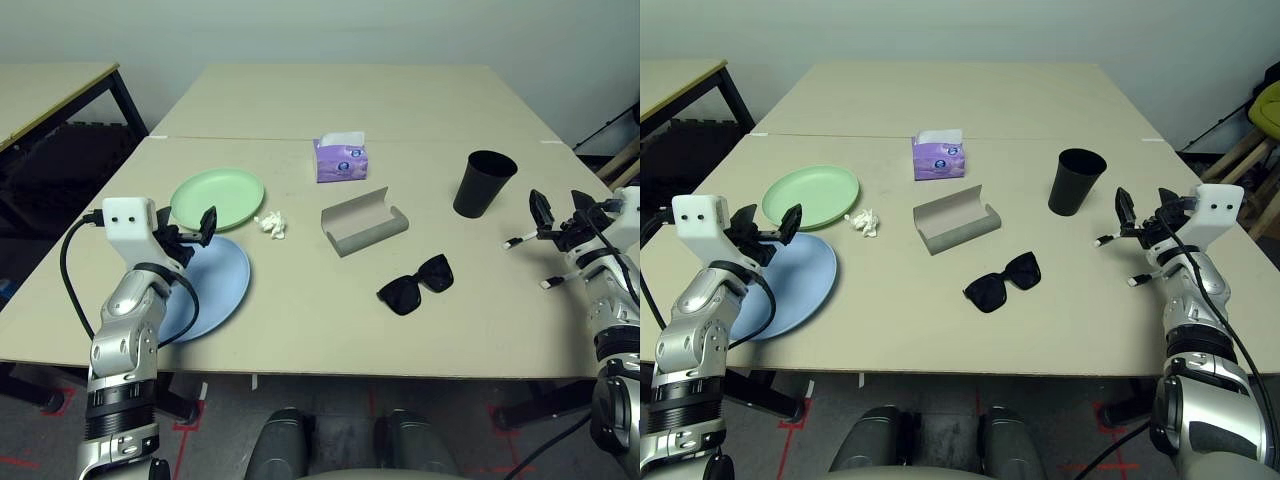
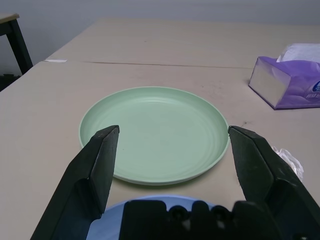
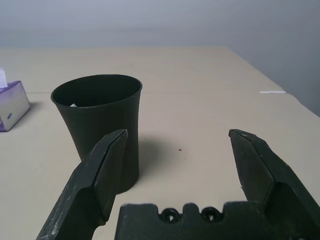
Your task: Organize and tidy the items on the table.
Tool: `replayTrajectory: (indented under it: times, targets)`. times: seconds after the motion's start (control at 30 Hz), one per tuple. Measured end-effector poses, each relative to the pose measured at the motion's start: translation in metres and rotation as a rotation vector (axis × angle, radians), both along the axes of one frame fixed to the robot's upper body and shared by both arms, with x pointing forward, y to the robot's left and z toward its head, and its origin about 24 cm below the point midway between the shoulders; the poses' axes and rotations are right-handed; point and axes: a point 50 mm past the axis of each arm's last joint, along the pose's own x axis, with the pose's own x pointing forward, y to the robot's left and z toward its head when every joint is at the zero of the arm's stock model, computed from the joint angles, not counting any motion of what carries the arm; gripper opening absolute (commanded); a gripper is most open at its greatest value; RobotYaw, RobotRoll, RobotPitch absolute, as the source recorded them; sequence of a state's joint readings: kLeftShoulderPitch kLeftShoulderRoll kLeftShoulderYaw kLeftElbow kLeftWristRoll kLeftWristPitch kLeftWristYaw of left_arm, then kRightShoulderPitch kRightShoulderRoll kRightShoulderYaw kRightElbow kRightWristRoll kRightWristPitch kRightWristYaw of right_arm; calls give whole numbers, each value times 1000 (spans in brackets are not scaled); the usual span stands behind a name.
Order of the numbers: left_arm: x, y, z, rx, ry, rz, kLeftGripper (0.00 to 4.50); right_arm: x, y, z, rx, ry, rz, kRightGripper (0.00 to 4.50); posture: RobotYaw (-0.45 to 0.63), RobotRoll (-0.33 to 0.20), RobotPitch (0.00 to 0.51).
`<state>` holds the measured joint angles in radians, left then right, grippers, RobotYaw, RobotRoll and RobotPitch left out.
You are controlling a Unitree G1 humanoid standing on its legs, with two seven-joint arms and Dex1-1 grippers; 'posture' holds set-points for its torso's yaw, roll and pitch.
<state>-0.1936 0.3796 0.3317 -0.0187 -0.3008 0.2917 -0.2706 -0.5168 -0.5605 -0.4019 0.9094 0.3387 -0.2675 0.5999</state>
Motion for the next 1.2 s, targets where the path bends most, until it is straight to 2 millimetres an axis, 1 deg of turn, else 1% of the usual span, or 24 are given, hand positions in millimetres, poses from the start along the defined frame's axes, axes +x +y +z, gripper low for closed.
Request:
replayTrajectory:
  times: [0.1, 0.37, 0.67, 0.87, 1.0, 1.1, 1.2]
  targets:
    - [1, -1, 2, 0, -4, -2, 4436, 0, 1, 4, 3, 7, 76, 4500, 44, 0, 0]
    - [4, -3, 5, 1, -16, -11, 4436, -3, 20, 19, -38, 35, 398, 4500, 36, 0, 0]
    - [7, -6, 7, 7, -18, -30, 4436, -19, 43, 17, -152, 166, 782, 4500, 39, 0, 0]
    - [7, -7, 7, 8, -20, -32, 4436, -24, 51, 22, -201, 189, 933, 4500, 47, 0, 0]
    - [7, -7, 7, 10, -20, -32, 4436, -27, 55, 21, -207, 200, 1012, 4500, 48, 0, 0]
    - [7, -6, 8, 15, -20, -31, 4436, -30, 57, 25, -234, 199, 1081, 4500, 49, 0, 0]
    - [7, -4, 9, 23, -20, -30, 4436, -33, 57, 28, -248, 223, 1132, 4500, 48, 0, 0]
